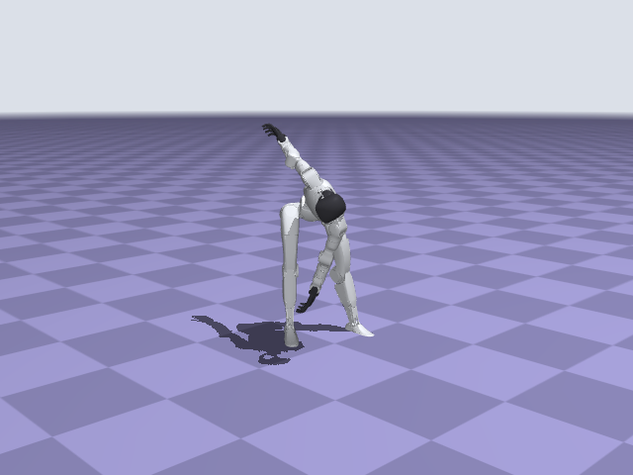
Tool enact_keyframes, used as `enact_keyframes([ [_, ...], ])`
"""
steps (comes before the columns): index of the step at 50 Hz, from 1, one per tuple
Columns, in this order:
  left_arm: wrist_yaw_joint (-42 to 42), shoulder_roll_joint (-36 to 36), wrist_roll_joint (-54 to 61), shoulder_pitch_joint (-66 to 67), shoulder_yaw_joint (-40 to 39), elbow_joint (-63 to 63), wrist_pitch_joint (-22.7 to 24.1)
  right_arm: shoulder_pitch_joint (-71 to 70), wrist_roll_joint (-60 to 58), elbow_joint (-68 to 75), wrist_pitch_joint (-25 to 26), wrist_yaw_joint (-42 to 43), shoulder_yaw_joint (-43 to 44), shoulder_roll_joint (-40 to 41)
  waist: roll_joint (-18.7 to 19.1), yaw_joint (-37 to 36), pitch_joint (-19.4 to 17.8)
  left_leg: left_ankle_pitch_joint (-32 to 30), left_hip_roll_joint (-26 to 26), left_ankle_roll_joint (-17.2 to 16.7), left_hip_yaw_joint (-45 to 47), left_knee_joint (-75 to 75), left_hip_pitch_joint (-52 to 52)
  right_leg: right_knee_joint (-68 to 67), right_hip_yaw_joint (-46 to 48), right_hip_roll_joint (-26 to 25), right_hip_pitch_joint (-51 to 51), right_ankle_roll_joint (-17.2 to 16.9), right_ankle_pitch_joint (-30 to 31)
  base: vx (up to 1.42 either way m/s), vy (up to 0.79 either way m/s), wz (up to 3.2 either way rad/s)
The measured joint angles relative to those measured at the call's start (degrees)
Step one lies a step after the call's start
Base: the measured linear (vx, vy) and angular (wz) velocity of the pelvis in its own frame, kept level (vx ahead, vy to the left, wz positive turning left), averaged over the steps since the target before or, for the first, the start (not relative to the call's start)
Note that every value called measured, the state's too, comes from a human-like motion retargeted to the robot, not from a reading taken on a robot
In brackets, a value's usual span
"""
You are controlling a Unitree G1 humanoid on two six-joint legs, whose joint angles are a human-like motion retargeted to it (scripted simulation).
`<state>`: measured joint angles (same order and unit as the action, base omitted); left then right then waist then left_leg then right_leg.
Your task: Upper body actions
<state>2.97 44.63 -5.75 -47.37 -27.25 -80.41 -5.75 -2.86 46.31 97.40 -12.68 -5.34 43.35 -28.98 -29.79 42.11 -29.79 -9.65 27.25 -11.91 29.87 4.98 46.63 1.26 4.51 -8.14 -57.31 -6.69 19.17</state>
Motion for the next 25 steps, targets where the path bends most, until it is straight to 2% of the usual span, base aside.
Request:
enact_keyframes([
  [4,-0.27,-0.49,-0.25,2.20,0.02,1.27,1.68,-0.27,3.01,0.00,-1.01,1.79,-0.09,-0.54,0.00,-1.07,0.00,-0.21,-0.68,0.49,-0.45,-0.16,-0.58,-0.26,-0.25,0.25,1.07,0.38,-0.67,0.19,-0.16,0.24],
  [8,-1.47,-0.30,-1.59,7.36,-0.72,1.65,3.09,-2.77,2.58,0.00,-4.20,7.62,-2.06,-1.22,0.01,-3.30,0.00,0.02,-1.52,0.55,-0.30,-0.43,-3.10,-0.60,-0.87,0.75,3.88,0.87,-1.49,0.29,-0.16,0.31],
  [11,-4.12,0.11,-3.42,14.17,-1.69,0.47,0.44,-6.56,-0.70,0.00,-6.56,10.17,-4.25,-2.30,1.71,-5.11,0.00,0.25,-2.49,0.55,-0.54,-0.66,-5.42,-0.95,-0.78,1.50,6.65,1.22,-2.24,0.39,-0.13,0.48],
  [14,-8.07,0.46,-7.91,23.00,-0.01,-0.57,-4.97,-10.01,-5.60,0.00,-6.75,5.09,-5.78,-4.26,5.54,-8.15,0.00,0.38,-3.54,0.78,-1.32,-1.05,-7.08,-1.22,-0.18,2.49,9.38,1.50,-2.92,0.43,-0.10,0.61],
  [17,-11.51,2.22,-10.64,32.34,7.54,-2.55,-7.48,-13.25,-8.89,0.00,-3.35,-5.81,-6.68,-6.36,9.85,-11.97,0.00,0.86,-5.05,1.30,-2.26,-1.51,-8.68,-1.51,0.89,3.87,12.15,1.59,-3.48,0.49,0.02,0.68],
  [20,-15.47,1.29,-10.35,41.47,12.55,-4.55,-7.73,-15.41,-10.56,0.00,0.37,-13.04,-7.68,-8.67,14.18,-17.75,0.00,0.99,-6.50,1.51,-2.91,-1.89,-10.17,-1.75,1.54,5.71,14.76,1.25,-3.91,0.46,0.04,0.65],
  [25,-14.87,-6.33,-1.72,58.07,8.28,-6.15,-5.63,-15.81,-18.46,0.00,-0.79,-11.07,-10.44,-14.92,24.32,-30.26,0.00,1.27,-10.13,2.23,-6.00,-1.92,-12.07,-1.95,4.55,9.79,19.29,0.20,-4.77,0.47,-0.02,0.88],
])
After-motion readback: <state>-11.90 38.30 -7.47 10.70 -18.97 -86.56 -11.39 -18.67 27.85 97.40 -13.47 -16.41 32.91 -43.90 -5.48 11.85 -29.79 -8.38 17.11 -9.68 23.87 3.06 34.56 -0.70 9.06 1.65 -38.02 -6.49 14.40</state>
